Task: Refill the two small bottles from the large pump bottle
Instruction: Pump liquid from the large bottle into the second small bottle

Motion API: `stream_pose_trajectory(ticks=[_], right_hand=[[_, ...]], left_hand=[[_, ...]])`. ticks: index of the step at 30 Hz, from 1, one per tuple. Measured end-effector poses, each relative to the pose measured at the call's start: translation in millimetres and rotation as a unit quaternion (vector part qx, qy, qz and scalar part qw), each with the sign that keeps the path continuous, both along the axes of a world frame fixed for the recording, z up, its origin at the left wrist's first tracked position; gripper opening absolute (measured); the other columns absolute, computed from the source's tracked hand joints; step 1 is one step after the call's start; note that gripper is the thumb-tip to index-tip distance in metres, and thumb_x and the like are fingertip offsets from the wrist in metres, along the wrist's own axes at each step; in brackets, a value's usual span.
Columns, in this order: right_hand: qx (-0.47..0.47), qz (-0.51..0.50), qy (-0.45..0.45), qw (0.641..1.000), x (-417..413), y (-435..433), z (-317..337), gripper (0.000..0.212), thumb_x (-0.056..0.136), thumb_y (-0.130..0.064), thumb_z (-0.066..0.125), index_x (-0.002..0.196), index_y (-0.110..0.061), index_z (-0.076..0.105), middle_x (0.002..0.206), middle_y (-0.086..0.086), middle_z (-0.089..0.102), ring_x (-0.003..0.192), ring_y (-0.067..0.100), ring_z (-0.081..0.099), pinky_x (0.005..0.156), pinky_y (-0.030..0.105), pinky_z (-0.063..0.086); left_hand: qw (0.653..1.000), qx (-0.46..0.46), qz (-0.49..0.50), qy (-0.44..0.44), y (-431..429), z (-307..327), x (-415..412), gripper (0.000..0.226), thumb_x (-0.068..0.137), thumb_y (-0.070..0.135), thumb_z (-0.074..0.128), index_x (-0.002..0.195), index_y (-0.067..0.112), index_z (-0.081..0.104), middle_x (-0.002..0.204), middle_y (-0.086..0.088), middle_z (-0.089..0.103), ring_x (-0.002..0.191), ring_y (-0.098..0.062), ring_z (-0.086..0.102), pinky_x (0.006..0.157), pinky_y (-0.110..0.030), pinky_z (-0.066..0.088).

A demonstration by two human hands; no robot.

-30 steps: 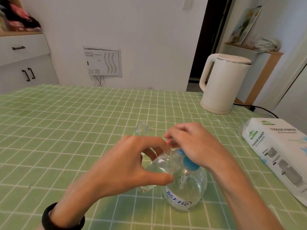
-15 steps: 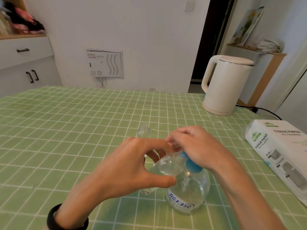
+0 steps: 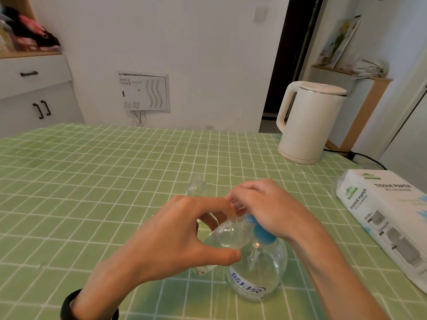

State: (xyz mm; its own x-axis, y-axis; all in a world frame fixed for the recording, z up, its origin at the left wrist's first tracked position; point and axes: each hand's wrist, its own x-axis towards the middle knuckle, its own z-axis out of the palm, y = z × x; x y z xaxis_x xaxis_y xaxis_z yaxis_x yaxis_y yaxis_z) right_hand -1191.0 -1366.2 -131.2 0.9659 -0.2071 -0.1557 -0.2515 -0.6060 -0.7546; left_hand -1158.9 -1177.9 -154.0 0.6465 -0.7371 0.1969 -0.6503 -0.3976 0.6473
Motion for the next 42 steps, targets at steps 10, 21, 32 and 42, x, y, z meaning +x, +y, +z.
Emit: stream_pose_trajectory(ticks=[10,21,32,42], right_hand=[[-0.007,-0.019,-0.039,0.999,0.0,-1.3,-0.4,0.035,0.103,-0.038,0.056,0.09,-0.019,0.082,0.105,0.021,0.08,0.106,0.041,0.074,0.099,0.055,0.058],[-0.008,-0.025,-0.046,0.999,1.1,-1.6,-2.2,0.034,0.102,-0.038,0.056,0.088,-0.019,0.081,0.105,0.022,0.079,0.106,0.042,0.074,0.099,0.056,0.058],[0.0,-0.017,-0.024,1.0,1.7,-3.2,-4.5,0.033,0.103,-0.033,0.055,0.091,-0.017,0.082,0.103,0.016,0.082,0.109,0.043,0.072,0.103,0.058,0.056],[0.007,-0.023,-0.044,0.999,3.0,-5.1,-2.6,0.036,0.102,-0.036,0.058,0.094,-0.01,0.082,0.082,-0.021,0.08,0.101,0.032,0.076,0.097,0.043,0.058]], left_hand=[[1.0,-0.012,0.001,0.002,-0.6,1.3,0.6,0.036,0.072,0.059,0.082,0.104,0.047,0.07,0.101,0.028,0.074,0.098,0.005,0.07,0.07,-0.011,0.045],[1.0,-0.009,0.003,0.001,0.3,1.7,0.6,0.037,0.073,0.059,0.082,0.105,0.047,0.07,0.101,0.027,0.074,0.099,0.004,0.069,0.07,-0.01,0.043],[1.0,-0.003,-0.002,0.001,-0.1,2.6,-1.3,0.037,0.074,0.058,0.083,0.106,0.046,0.071,0.101,0.029,0.074,0.1,0.006,0.069,0.071,-0.006,0.043],[1.0,-0.016,-0.006,0.005,0.5,4.3,0.2,0.036,0.074,0.056,0.083,0.106,0.046,0.071,0.1,0.029,0.075,0.099,0.006,0.07,0.072,-0.005,0.043]])
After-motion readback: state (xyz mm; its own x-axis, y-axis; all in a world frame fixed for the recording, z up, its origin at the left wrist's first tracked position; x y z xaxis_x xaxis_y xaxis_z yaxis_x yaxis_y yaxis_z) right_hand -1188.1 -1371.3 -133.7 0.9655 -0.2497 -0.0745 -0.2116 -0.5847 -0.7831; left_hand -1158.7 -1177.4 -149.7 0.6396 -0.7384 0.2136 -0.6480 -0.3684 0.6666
